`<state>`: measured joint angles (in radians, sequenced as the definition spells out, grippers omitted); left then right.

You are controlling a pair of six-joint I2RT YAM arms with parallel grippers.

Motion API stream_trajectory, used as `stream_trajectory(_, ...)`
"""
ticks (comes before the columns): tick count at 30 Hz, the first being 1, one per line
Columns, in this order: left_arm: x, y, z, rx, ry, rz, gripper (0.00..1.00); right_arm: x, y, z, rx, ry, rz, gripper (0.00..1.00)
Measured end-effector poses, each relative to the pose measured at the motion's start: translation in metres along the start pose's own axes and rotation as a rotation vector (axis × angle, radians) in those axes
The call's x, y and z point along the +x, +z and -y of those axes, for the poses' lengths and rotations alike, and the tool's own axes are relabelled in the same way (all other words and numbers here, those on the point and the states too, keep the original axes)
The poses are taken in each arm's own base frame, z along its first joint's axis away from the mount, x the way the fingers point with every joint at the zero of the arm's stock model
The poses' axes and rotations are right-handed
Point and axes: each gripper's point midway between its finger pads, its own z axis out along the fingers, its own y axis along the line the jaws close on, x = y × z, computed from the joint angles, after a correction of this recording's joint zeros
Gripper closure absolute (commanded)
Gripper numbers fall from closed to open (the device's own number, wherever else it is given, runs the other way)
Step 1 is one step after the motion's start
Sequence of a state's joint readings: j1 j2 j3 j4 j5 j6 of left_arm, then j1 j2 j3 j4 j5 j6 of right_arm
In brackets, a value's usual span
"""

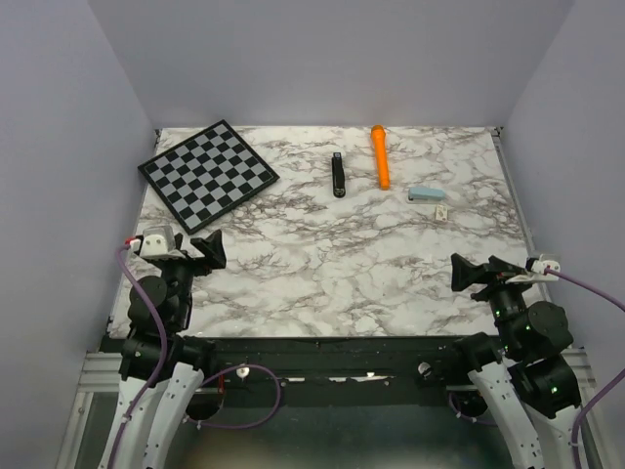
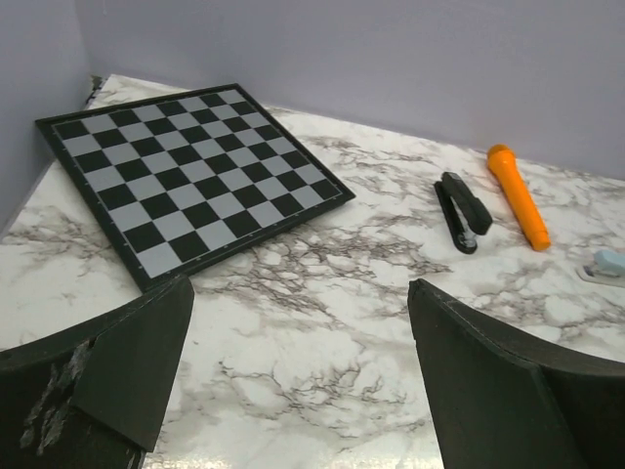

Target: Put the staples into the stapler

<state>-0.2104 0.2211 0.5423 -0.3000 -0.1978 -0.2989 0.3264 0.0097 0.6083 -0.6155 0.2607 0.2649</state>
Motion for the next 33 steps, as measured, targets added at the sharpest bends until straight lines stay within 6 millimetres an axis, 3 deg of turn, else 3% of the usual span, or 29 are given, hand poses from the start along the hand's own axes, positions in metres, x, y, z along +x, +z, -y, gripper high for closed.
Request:
stream_trajectory(4,-0.002,-0.006,0.014,0.063,-0.021,0.009,0.01,0.002,0.000,0.003,0.018,0.001,-0.006,0.00)
stream_trajectory(14,-0.010,-0.019,0.024,0.110,-0.067,0.046,0.01,0.002,-0.003,0.023,0.142,0.061,0.000,0.00)
stream_trajectory(21,-0.014,-0.024,0.028,0.134,-0.095,0.063,0.01,-0.009,-0.005,0.014,0.121,0.116,-0.010,0.00)
stream_trajectory(25,-0.012,-0.025,0.028,0.136,-0.102,0.057,0.01,0.002,0.015,-0.001,0.096,0.123,-0.114,0.00)
stream_trajectory(33,-0.011,-0.024,0.027,0.129,-0.103,0.053,0.01,0.050,0.067,-0.011,0.156,0.076,-0.385,0.00)
